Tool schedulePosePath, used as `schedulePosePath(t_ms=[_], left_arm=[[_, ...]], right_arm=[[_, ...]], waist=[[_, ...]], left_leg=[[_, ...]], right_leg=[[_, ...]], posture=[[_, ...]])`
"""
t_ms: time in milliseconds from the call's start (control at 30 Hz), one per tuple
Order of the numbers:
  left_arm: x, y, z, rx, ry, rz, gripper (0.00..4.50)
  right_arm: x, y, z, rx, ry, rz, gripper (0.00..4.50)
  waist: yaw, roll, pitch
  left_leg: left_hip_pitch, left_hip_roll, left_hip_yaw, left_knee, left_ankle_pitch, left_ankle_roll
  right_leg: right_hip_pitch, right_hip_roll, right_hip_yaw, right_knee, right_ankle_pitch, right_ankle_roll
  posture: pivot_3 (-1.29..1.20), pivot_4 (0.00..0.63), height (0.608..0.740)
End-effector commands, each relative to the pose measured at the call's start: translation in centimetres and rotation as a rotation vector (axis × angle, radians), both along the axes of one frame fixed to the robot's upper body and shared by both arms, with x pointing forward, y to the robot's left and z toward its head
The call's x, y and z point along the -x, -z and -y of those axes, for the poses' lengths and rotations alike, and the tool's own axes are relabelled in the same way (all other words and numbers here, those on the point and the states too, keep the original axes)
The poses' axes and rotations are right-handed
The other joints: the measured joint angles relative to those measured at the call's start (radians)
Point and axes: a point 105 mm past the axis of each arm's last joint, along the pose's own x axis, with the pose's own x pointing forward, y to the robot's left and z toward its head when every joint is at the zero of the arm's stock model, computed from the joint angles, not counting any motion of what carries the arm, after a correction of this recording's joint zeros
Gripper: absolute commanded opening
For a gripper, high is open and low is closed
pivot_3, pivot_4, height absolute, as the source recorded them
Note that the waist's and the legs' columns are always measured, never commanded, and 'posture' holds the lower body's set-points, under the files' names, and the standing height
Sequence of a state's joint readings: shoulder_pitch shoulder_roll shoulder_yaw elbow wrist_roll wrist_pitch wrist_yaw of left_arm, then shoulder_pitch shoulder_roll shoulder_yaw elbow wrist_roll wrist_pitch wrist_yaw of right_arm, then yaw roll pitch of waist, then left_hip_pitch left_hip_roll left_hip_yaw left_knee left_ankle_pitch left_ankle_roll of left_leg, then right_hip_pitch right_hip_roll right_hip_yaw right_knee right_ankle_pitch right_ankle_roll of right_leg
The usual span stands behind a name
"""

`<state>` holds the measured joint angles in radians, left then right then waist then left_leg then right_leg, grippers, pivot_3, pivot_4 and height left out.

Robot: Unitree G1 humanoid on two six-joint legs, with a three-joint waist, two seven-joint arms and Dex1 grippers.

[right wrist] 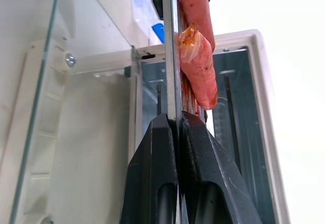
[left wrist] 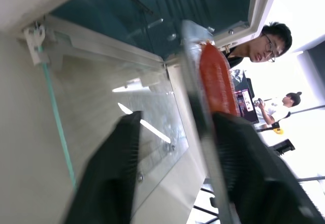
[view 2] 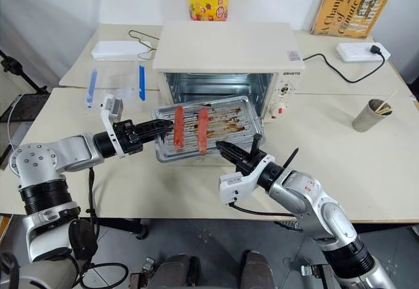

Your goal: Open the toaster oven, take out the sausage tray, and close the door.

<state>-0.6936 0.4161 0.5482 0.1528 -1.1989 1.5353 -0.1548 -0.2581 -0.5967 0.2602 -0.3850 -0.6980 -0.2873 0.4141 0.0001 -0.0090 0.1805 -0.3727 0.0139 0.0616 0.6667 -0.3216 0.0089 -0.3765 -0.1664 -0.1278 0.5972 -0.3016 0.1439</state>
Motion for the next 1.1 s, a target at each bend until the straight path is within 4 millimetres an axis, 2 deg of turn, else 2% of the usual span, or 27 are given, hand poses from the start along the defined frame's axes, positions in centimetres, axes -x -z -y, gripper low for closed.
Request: schedulePosePath(t_ms=[33, 367, 467, 533, 667, 767, 900, 967, 1000, 1100], left_arm=[[0.4, -0.8, 0.6, 0.068, 0.06, -0.01, 1.24], [0.5, -0.3, 1.9, 0.111, 0.129, -0.078, 1.24], [0.2, -0.3, 1.6, 0.117, 0.108, -0.09, 0.71], [0.2, -0.4, 1.4, 0.153, 0.111, -0.099, 0.11], [0.1, -0.8, 1.1, 0.236, 0.101, -0.109, 0.02], [0.6, -1.2, 1.0, 0.303, 0.121, -0.11, 0.02], [1.7, -0.3, 0.5, 0.332, 0.065, -0.137, 0.0], [1.5, 0.0, -0.5, 0.349, -0.017, -0.154, 0.0], [1.4, 0.1, -1.1, 0.368, -0.039, -0.153, 0.0], [1.8, -0.1, -2.9, 0.389, -0.079, -0.133, 0.0]], right_arm=[[0.4, -1.9, -0.1, -0.03, -0.035, 0.062, 0.0], [0.3, -2.1, -0.5, -0.026, -0.069, 0.056, 0.0], [0.3, -2.1, -0.5, -0.027, -0.071, 0.052, 0.0], [0.3, -2.0, -0.5, -0.027, -0.073, 0.046, 0.0], [0.4, -1.9, -0.3, -0.034, -0.086, 0.015, 0.0], [1.0, -2.8, -0.5, -0.123, -0.131, -0.023, 0.0], [1.6, -3.5, -0.5, -0.179, -0.192, -0.083, 1.2], [2.5, -3.0, -0.5, -0.222, -0.271, -0.226, 1.78], [2.7, -3.0, -0.2, -0.257, -0.287, -0.277, 2.2], [2.8, -2.6, 1.2, -0.234, -0.289, -0.343, 3.17]], waist=[[0.0, 0.0, 0.0], [-0.001, 0.0, 0.0], [-0.001, 0.0, 0.0], [-0.002, 0.0, 0.0], [-0.002, 0.0, 0.0], [-0.002, 0.0, 0.0], [-0.005, 0.0, 0.0], [-0.004, 0.0, 0.0], [-0.004, 0.0, 0.0], [0.001, 0.0, 0.0]], left_leg=[[0.0, 0.0, 0.0, 0.0, 0.0, 0.0], [0.0, 0.0, 0.0, 0.0, 0.0, 0.0], [0.001, 0.0, 0.0, 0.0, 0.0, 0.0], [0.001, 0.0, 0.0, 0.0, 0.0, 0.0], [0.001, 0.0, 0.001, 0.0, 0.0, 0.0], [0.001, 0.0, 0.0, 0.0, 0.0, 0.0], [0.002, 0.0, 0.0, 0.0, 0.0, -0.001], [0.003, 0.001, 0.0, -0.001, -0.001, -0.001], [0.003, 0.001, 0.0, -0.001, -0.001, -0.001], [0.003, 0.0, 0.0, 0.001, -0.001, -0.001]], right_leg=[[0.0, 0.0, 0.0, 0.0, 0.0, 0.0], [0.0, 0.0, 0.0, 0.0, 0.0, 0.0], [0.0, 0.0, 0.0, 0.0, 0.0, 0.0], [0.0, 0.0, 0.001, 0.0, 0.0, 0.0], [0.0, 0.0, 0.001, 0.001, 0.0, 0.0], [0.0, 0.0, 0.001, 0.001, 0.0, 0.0], [0.0, 0.0, 0.002, 0.001, 0.0, 0.0], [0.0, 0.0, 0.003, 0.002, 0.0, 0.0], [0.0, 0.0, 0.002, 0.002, 0.0, 0.0], [0.001, 0.0, 0.003, 0.002, 0.0, 0.0]], posture=[[0.0, 0.15, 0.74], [0.0, 0.15, 0.74], [0.0, 0.15, 0.74], [0.0, 0.15, 0.74], [0.0, 0.15, 0.74], [0.0, 0.15, 0.74], [0.0, 0.15, 0.74], [0.0, 0.15, 0.74], [0.0, 0.15, 0.74], [0.0, 0.15, 0.74]])
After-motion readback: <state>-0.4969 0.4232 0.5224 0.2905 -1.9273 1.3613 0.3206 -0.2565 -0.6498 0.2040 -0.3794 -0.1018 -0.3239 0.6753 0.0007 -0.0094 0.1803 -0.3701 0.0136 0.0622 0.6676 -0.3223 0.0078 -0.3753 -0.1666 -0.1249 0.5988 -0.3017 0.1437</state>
